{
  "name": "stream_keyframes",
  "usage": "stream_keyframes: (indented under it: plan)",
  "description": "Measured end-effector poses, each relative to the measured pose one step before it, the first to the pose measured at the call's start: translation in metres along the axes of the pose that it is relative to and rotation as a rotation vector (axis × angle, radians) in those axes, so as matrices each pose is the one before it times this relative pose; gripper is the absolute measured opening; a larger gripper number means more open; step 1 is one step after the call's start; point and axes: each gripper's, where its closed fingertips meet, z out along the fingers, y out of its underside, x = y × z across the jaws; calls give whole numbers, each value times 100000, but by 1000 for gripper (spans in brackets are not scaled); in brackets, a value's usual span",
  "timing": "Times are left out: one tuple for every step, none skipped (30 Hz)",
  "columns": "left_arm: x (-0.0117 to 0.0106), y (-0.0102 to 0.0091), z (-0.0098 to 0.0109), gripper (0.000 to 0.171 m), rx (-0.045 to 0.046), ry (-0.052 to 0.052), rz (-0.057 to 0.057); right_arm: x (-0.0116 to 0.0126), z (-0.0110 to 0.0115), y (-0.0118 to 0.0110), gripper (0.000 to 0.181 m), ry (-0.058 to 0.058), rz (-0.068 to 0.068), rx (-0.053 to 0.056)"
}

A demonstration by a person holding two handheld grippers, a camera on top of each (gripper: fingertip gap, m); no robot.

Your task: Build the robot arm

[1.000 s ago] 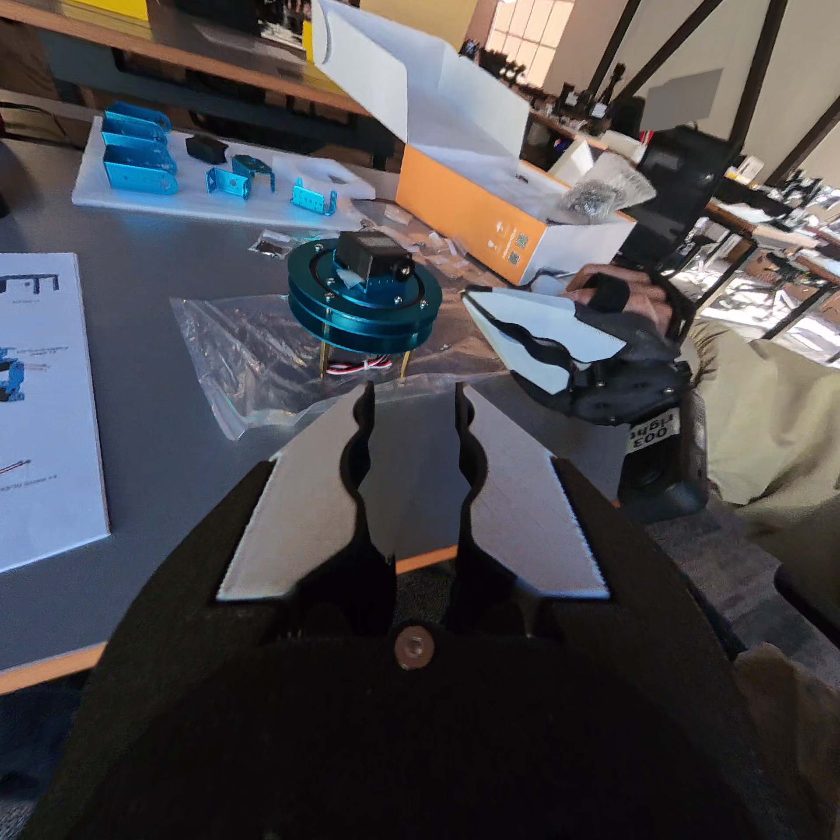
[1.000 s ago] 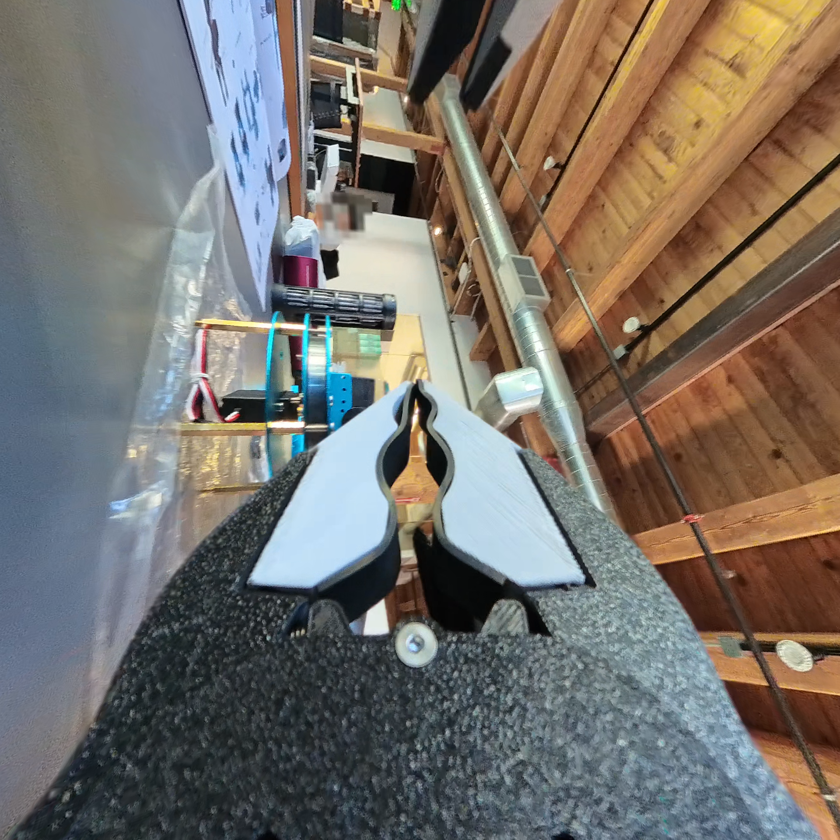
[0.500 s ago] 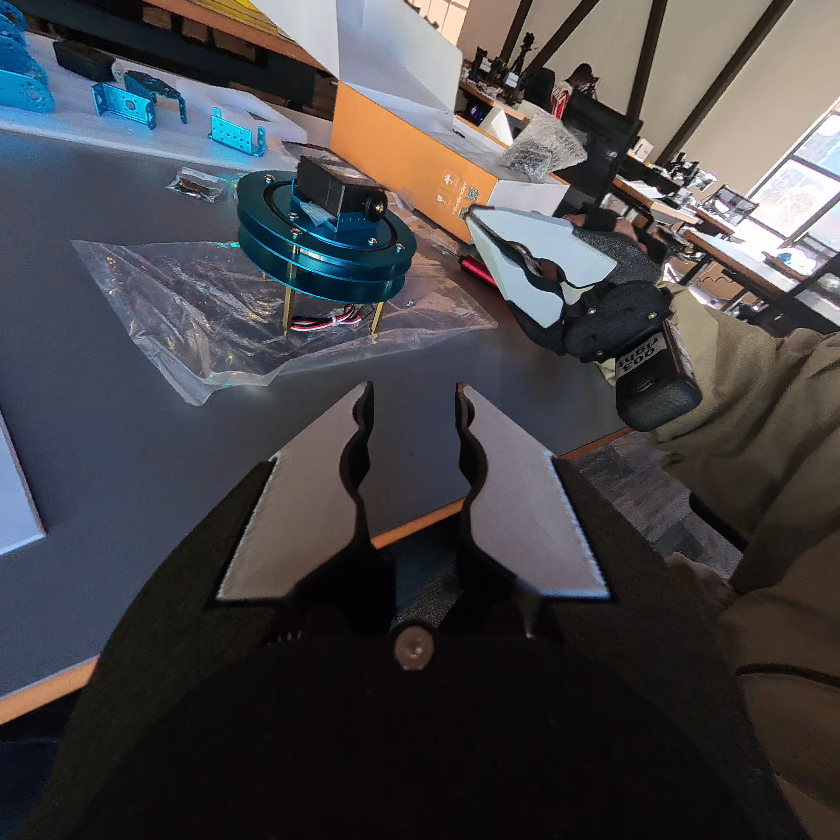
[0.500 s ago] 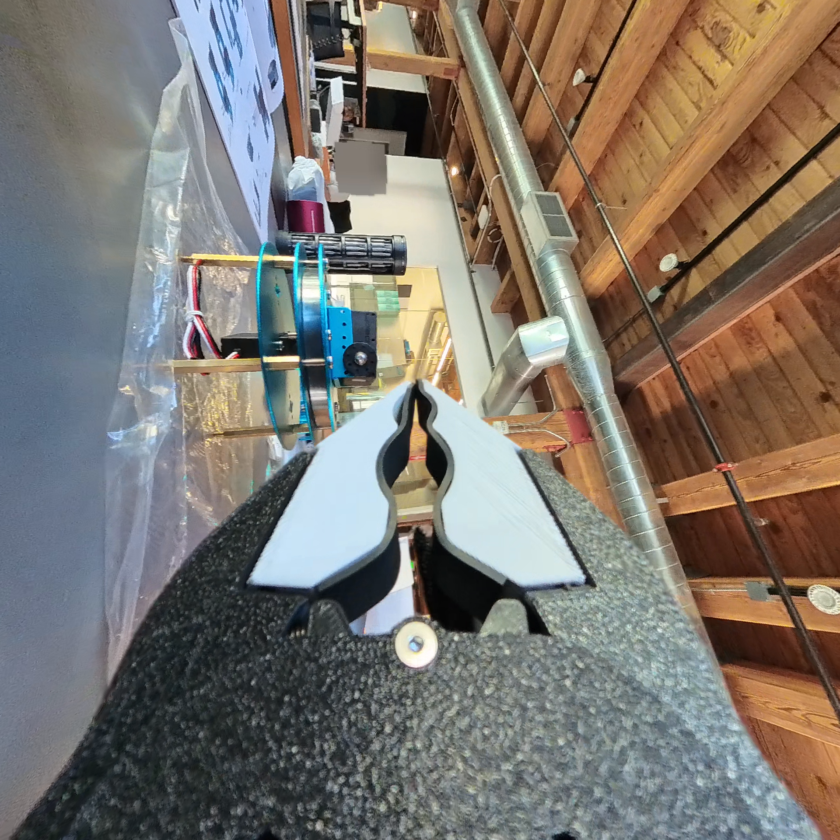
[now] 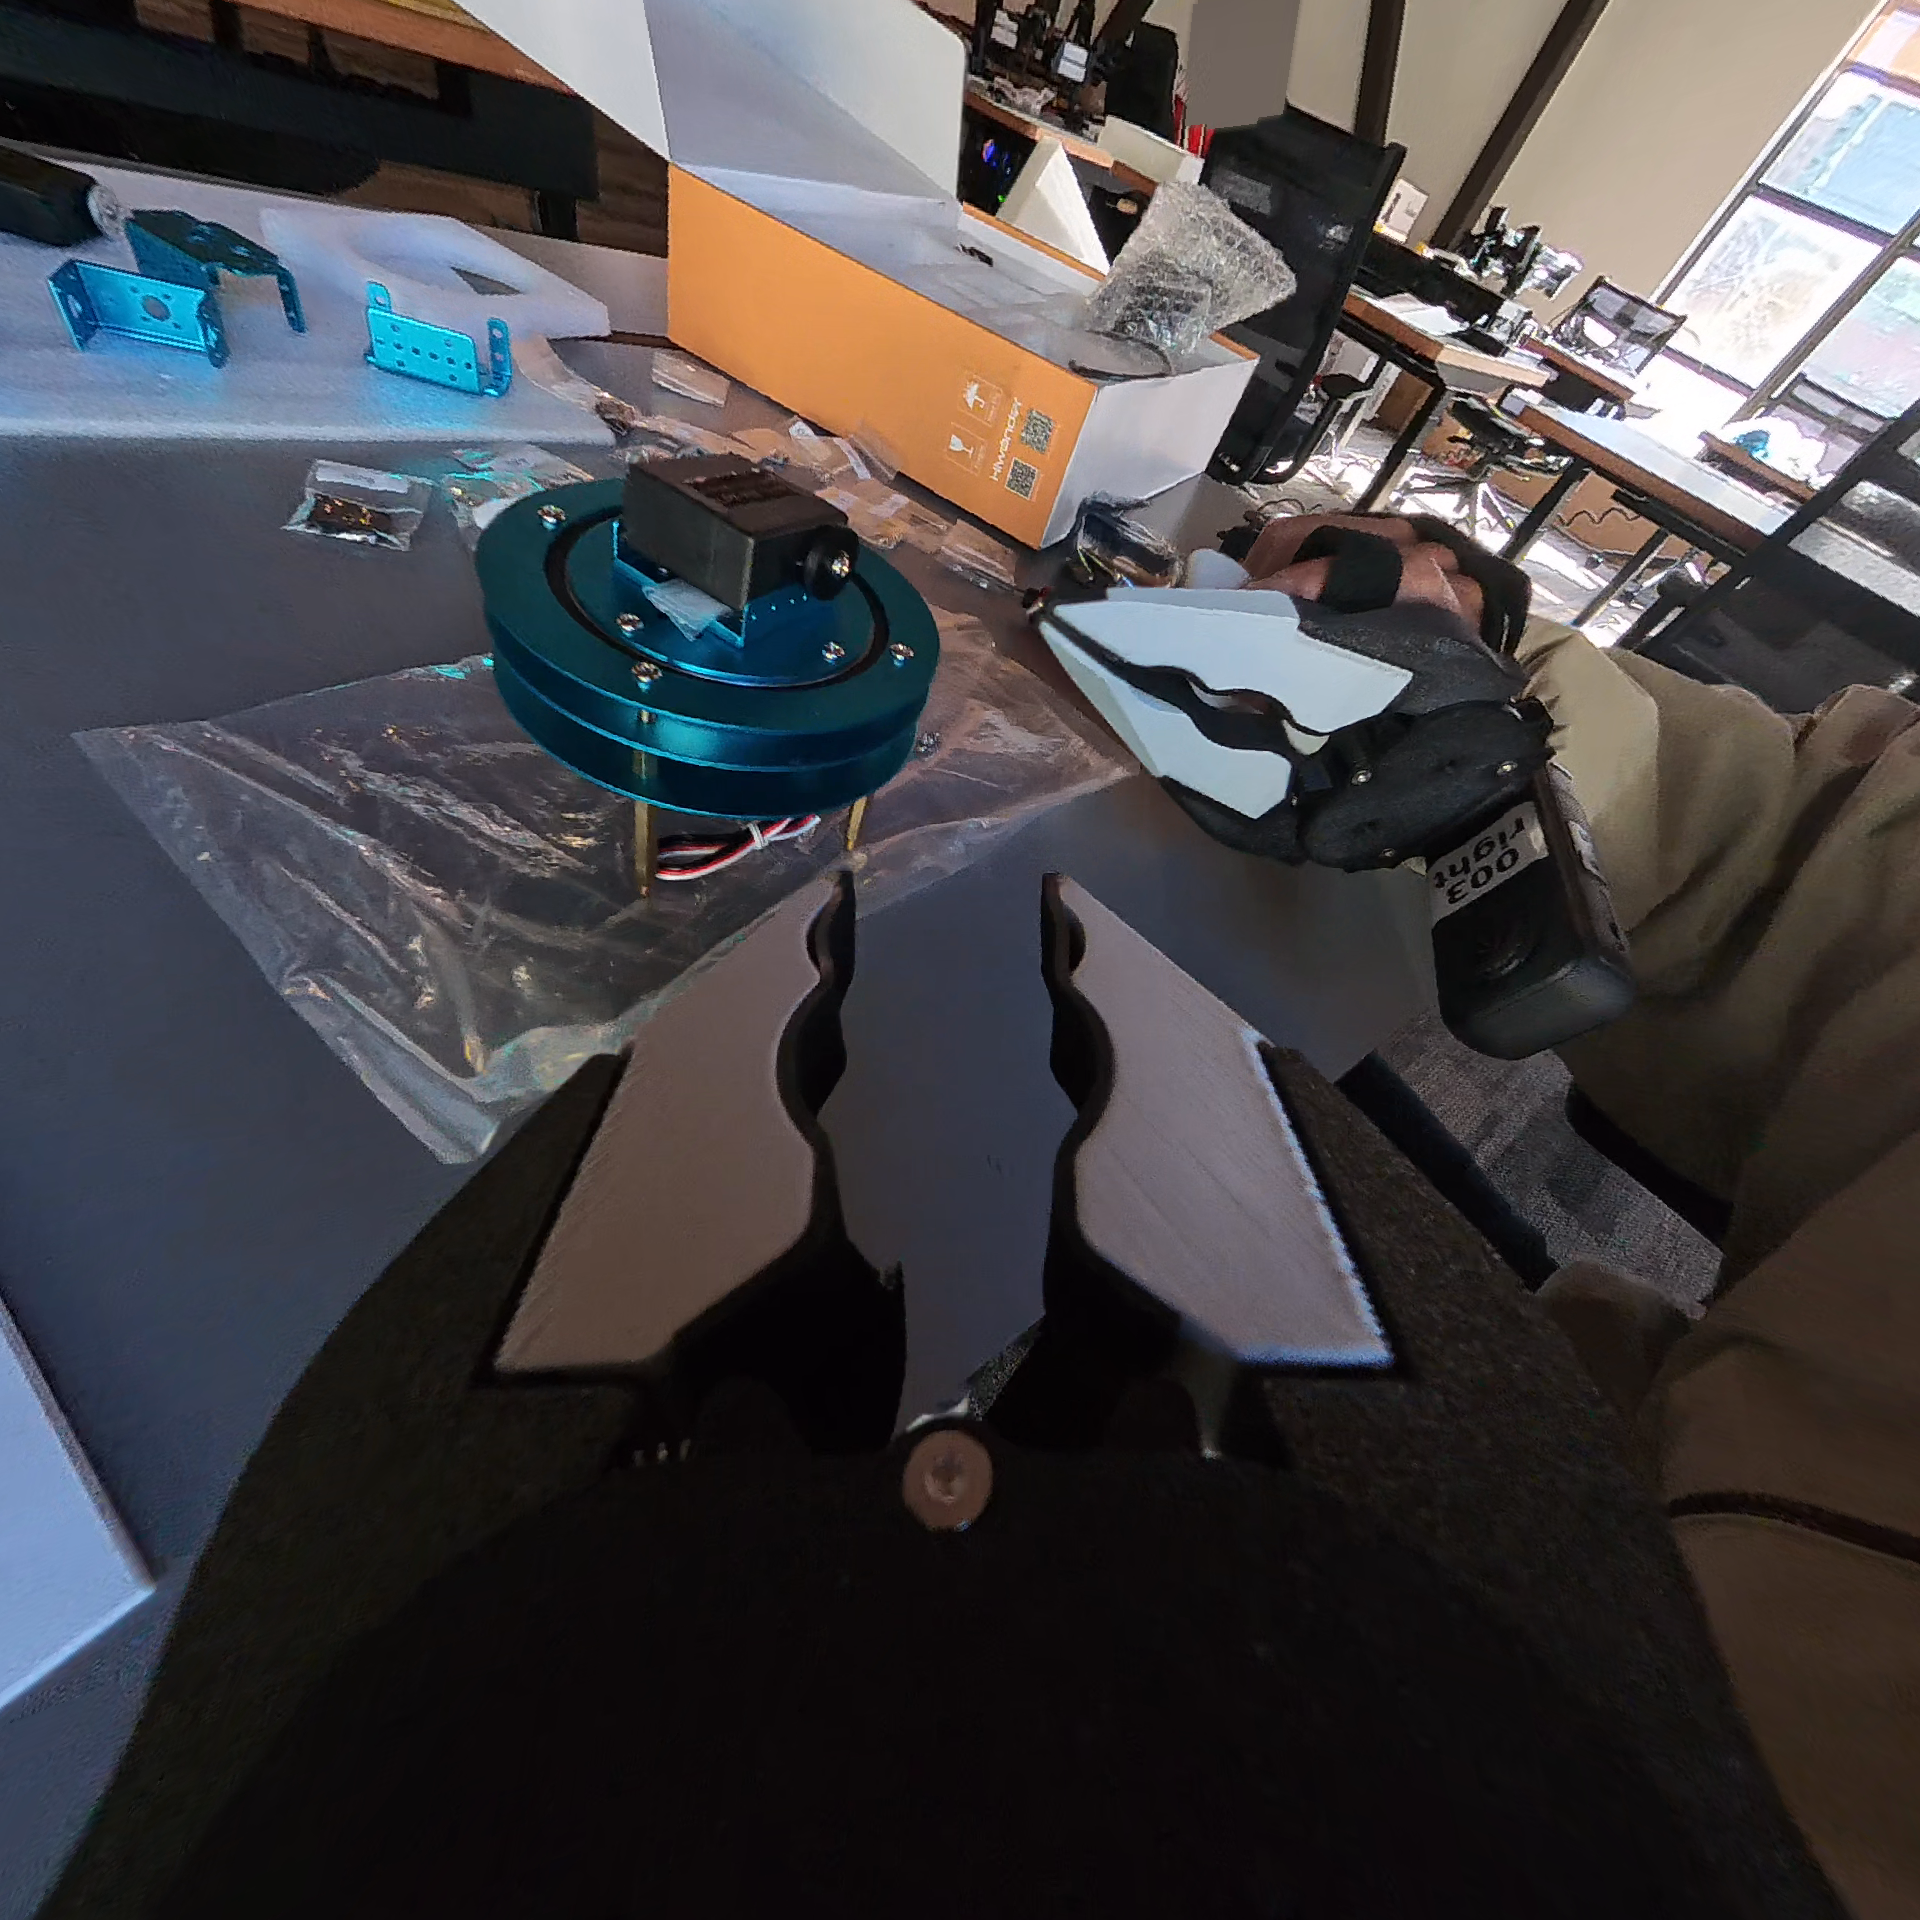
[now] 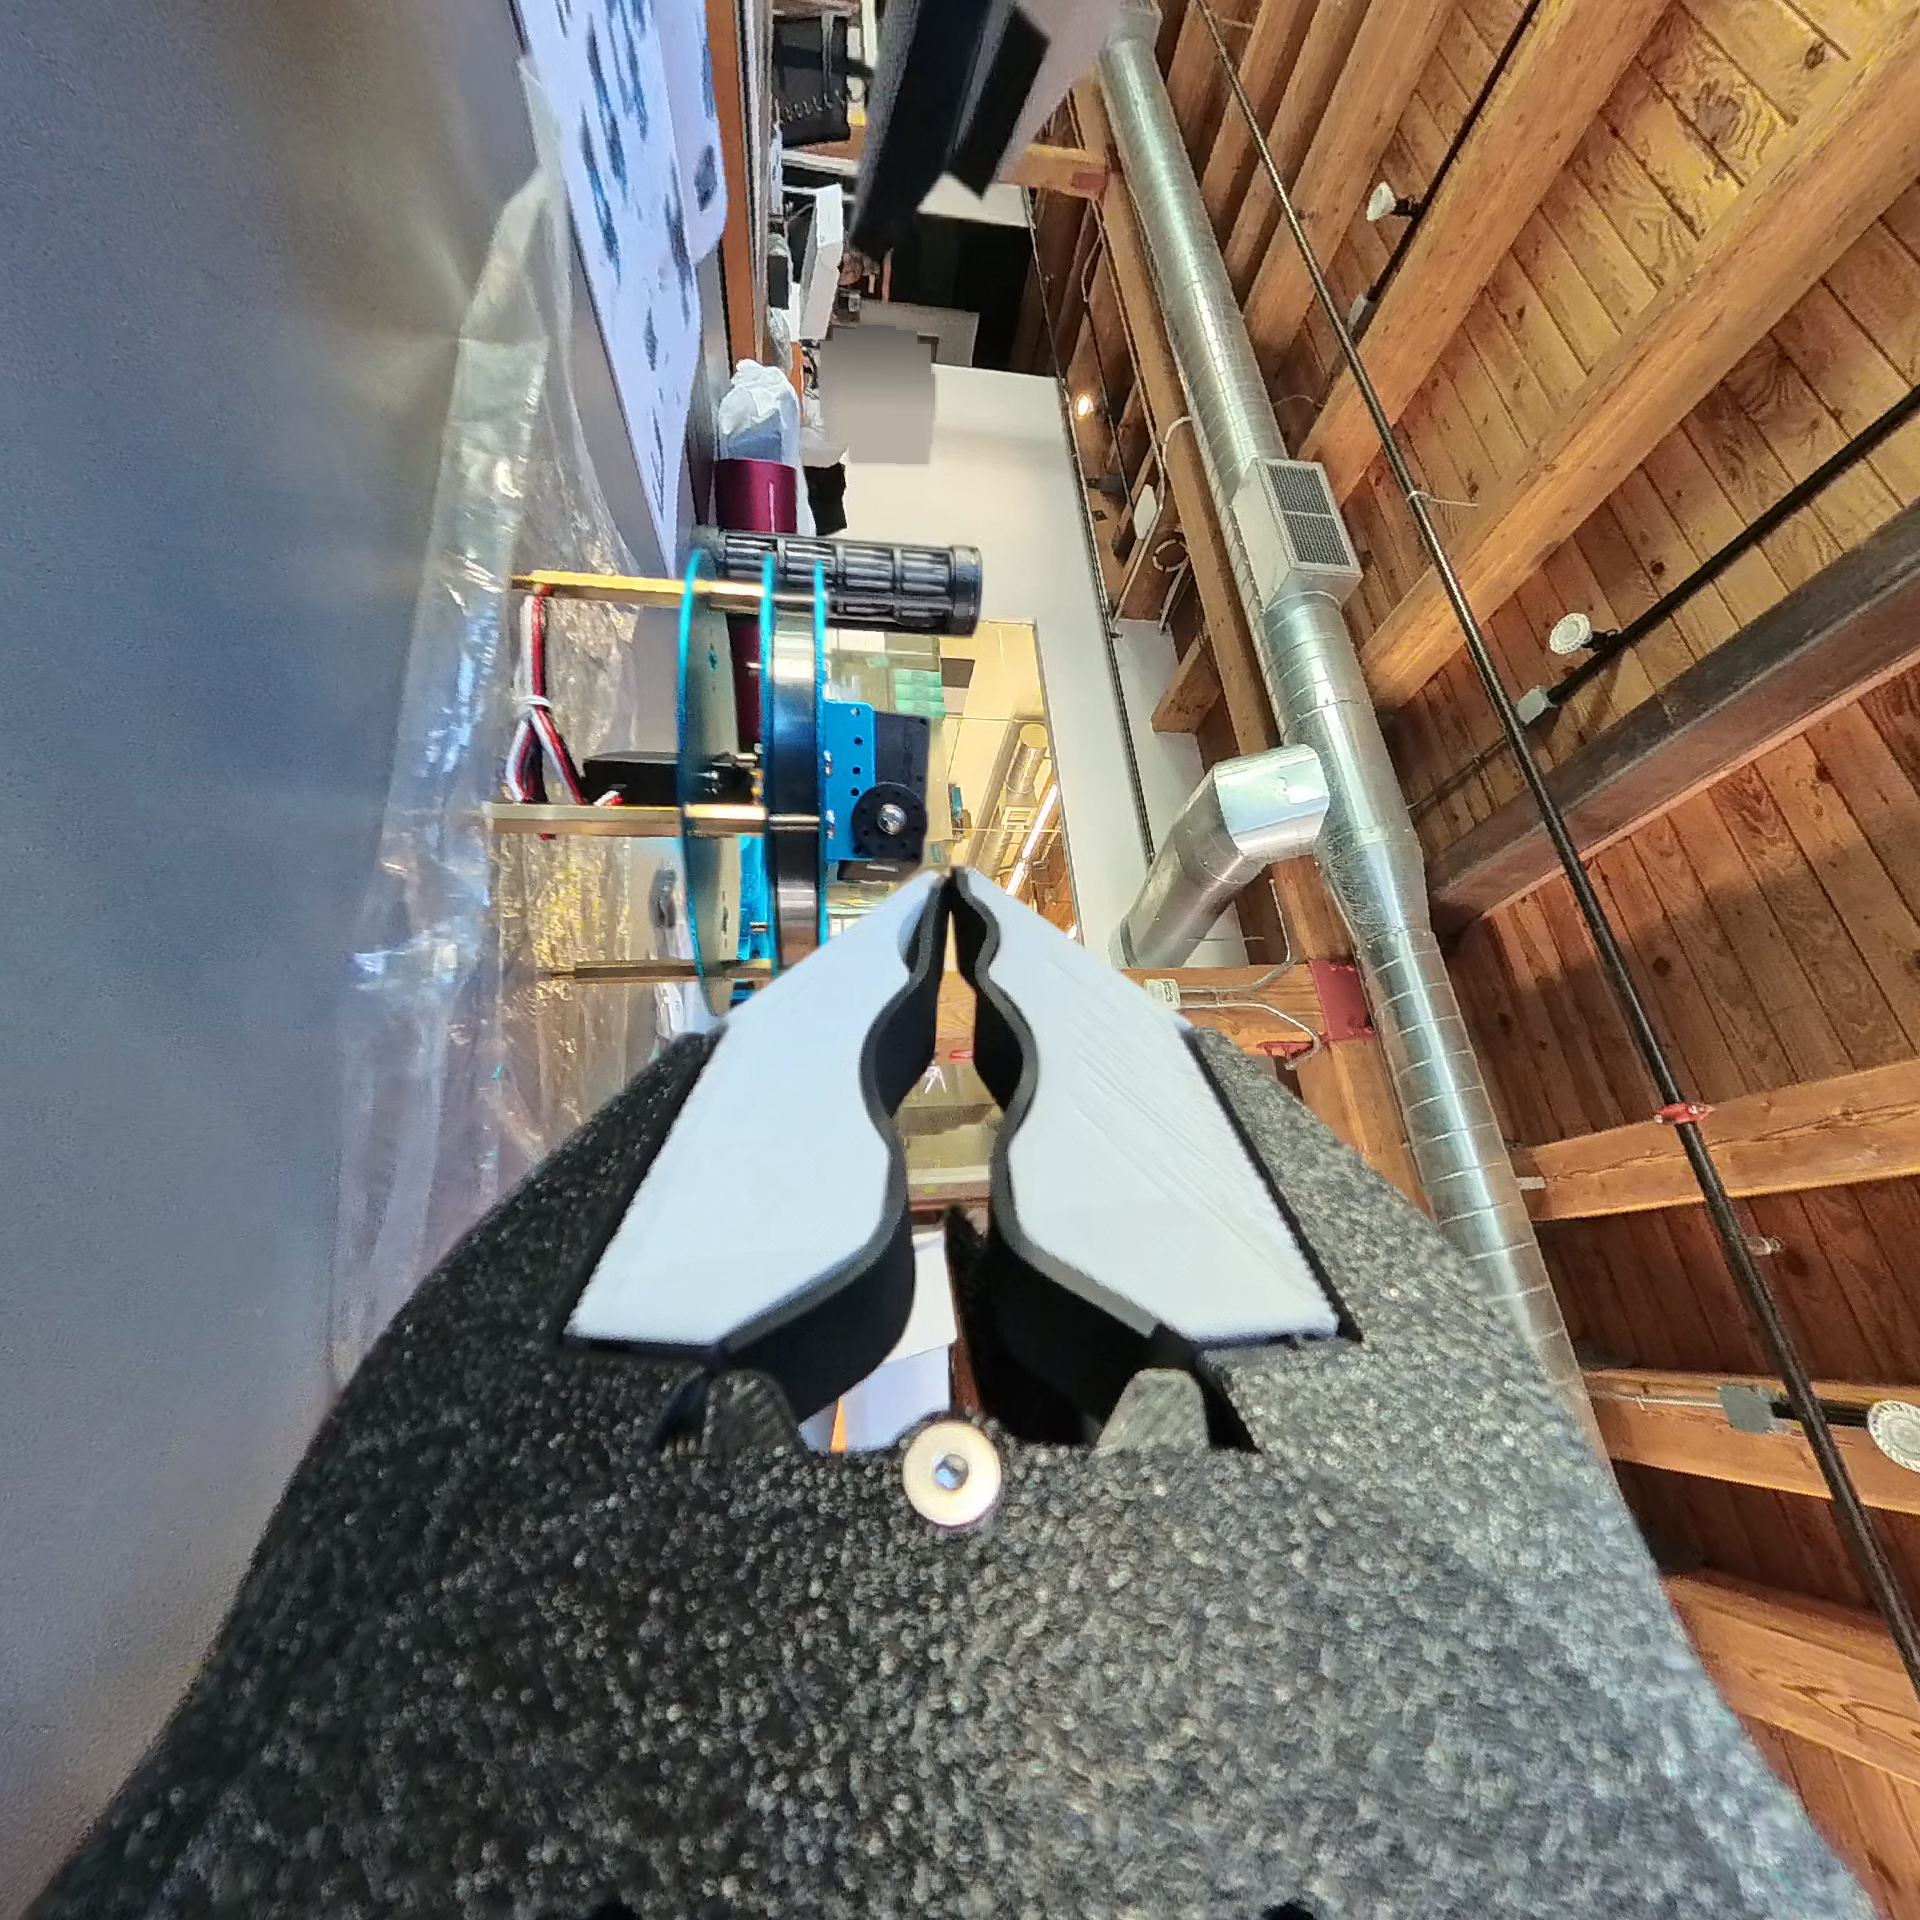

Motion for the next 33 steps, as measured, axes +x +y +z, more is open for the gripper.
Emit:
stream_keyframes:
  plan:
    - [320, 299, -81, 35, -689, -236, 120, -234, -13, -208, 0, -332, -816, 665]
    - [348, 240, -138, 35, -319, -246, 167, -229, -5, -233, 0, -225, -949, 751]
    - [314, 139, -182, 35, 90, -418, 224, -187, 4, -206, 0, -237, -577, 547]
    - [274, 63, -208, 35, 83, -463, 422, -168, 4, -175, 0, -373, -281, 497]
    - [192, -4, -199, 35, -64, -625, 682, -117, 24, -102, 0, -225, -131, 241]
    - [86, -65, -210, 35, -86, -1038, 871, -85, 59, -3, 0, -274, -132, -327]
    - [1, -114, -212, 35, -126, -1419, 946, -65, 50, 50, 0, -180, -132, -474]
    - [-36, -124, -228, 35, 1, -1471, 890, -55, 37, 30, 0, -211, -288, -382]
    - [42, -101, -205, 35, 91, -957, 774, -90, 36, 16, 0, -385, -531, -445]
    - [90, -10, -207, 35, -72, -588, 664, -113, 28, -24, 0, -362, -768, -574]
    - [33, 66, -201, 35, -230, -842, 760, -53, -5, -141, 0, -23, -893, 3]
    - [-16, 151, -186, 35, -530, -1170, 1021, 8, -37, -242, 0, 221, -817, 637]
    - [-86, 184, -187, 35, -619, -1362, 1110, 0, -35, -207, 0, 50, -477, 444]
    - [-63, 131, -177, 35, -227, -1155, 962, -25, -19, -119, 0, -345, -50, 116]
    - [26, 89, -128, 35, 22, -390, 735, 55, -11, -53, 0, -36, -14, 149]
    - [91, 45, -76, 35, 162, 263, 458, 101, -5, 77, 0, 145, 20, -158]
    - [116, 10, 9, 35, 273, 457, 254, 87, 41, 198, 0, -194, 596, -681]
    - [112, 32, 109, 35, -23, 481, 592, 55, 38, 188, 0, -519, 1272, -465]
    - [62, 87, 189, 36, -787, 327, 1664, 47, 19, 143, 0, -520, 1458, -55]
    - [-107, 64, 276, 36, -1290, -368, 2784, 7, 22, 146, 0, -474, 998, -187]
    - [-334, -136, 352, 37, -1204, -1237, 3271, -81, 20, 148, 0, -498, 363, -342]
    - [-436, -402, 420, 38, -1240, -1116, 3322, -105, 9, 101, 0, -341, -60, -115]
    - [-392, -633, 467, 40, -1456, 56, 3421, -176, 31, 59, 0, -603, -116, -25]
    - [-412, -849, 495, 40, -1524, 1071, 3640, -207, 49, 114, 0, -956, -21, -382]
    - [-567, -926, 530, 41, -1886, 1552, 3800, -176, 42, 148, 0, -995, 167, -516]
    - [-794, -908, 564, 42, -2598, 1523, 3691, -60, 29, 178, 0, -688, 510, -287]
    - [-1051, -830, 604, 45, -3365, 1006, 3450, 32, 15, 322, 0, -775, 1009, -424]
    - [-1230, -716, 649, 47, -3942, 336, 3312, 187, 39, 560, 0, -871, 2670, -1105]
    - [-1248, -644, 679, 50, -3764, 221, 2969, 220, 91, 725, 0, -2020, 4586, -1558]
    - [-963, -628, 701, 53, -2831, 1547, 2174, 318, 163, 902, 0, -2517, 6433, -2054]
    - [-590, -575, 703, 56, -1763, 3407, 1089, 238, 208, 909, 0, -3833, 8230, -2082]
    - [-464, -402, 692, 57, -1347, 3815, 165, 179, 233, 837, 0, -4670, 9561, -1738]
    - [-437, -175, 687, 59, -1548, 3330, -157, 35, 303, 782, 0, -5712, 10232, -1755]
